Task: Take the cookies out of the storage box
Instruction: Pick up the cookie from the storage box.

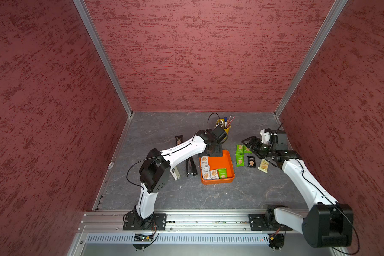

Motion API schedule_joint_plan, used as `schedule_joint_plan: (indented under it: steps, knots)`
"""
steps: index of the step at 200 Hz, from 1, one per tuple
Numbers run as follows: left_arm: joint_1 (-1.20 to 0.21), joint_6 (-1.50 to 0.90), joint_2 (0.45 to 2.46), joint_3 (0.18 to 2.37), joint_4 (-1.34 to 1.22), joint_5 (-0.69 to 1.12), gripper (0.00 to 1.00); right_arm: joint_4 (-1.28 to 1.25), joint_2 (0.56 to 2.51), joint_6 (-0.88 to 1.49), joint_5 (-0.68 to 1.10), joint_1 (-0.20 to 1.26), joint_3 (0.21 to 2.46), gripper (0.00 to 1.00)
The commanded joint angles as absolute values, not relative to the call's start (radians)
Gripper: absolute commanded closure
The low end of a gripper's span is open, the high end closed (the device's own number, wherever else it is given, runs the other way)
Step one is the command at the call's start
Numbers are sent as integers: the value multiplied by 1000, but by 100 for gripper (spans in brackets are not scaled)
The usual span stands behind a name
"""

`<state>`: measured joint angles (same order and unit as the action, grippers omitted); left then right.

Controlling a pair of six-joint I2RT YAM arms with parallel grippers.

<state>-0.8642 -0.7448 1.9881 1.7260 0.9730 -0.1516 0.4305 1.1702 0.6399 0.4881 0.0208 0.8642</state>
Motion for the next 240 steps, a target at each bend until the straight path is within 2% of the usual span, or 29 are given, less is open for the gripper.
schedule_joint_plan:
  steps: [1,73,143,240]
  knots:
    - [-889,-796,2018,1719,1007,-202,14,467,1135,601,500,25,850,18]
    - [-910,-861,2089,1718,1014,-258,24,523,1112,547,493,22,866,17]
    - [-895,-888,2159,1723,1000,-246,23,557,1126,512,476,20,897,17]
    - [-873,-875,2205,1724,918,-135,22,577,1160,497,459,13,923,17]
